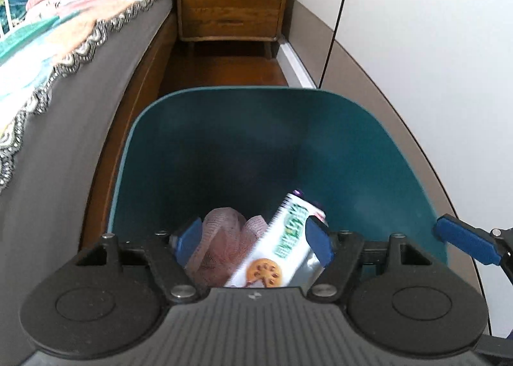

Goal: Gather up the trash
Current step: 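Open both tools to drop the wrapper and cabbage leaf into the bin, then move both open tools back down to the trash pile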

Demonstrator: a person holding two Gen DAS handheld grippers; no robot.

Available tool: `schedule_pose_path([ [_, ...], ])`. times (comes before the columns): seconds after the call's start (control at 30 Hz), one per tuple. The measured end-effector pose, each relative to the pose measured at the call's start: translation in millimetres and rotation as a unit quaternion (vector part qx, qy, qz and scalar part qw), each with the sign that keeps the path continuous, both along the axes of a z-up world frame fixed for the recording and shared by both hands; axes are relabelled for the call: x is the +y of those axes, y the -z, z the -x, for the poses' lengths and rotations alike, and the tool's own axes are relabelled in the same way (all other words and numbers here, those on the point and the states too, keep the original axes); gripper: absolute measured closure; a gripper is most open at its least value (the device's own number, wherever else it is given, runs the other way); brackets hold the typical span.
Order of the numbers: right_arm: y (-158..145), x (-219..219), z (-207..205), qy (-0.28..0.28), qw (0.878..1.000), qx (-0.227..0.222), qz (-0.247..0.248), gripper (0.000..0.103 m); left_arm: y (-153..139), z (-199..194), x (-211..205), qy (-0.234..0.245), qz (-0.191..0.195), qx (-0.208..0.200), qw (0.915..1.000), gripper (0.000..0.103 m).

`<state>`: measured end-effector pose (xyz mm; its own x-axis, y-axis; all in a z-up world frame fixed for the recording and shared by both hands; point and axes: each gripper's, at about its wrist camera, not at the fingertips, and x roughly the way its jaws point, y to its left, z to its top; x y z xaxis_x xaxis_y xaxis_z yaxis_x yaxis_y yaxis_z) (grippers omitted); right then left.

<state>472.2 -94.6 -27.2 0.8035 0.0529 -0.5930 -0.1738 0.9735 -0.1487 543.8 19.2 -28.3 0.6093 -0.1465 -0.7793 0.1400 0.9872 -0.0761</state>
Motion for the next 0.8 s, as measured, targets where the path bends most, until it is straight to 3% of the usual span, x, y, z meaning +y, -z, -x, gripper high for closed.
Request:
schedule_pose_path([
  [0.47, -20, -15, 59, -0.005, 0.999, -0.025, -0.038, 0.040, -39, 69, -1, 0.006, -0.019, -0.055, 0.9983, 0.032],
  [0.8, 5, -32, 102, 0.022, 0.996, -0.022, -0.082, 0.028, -34, 137, 10, 0.015, -0.016, -0.071, 0.9972, 0.032],
])
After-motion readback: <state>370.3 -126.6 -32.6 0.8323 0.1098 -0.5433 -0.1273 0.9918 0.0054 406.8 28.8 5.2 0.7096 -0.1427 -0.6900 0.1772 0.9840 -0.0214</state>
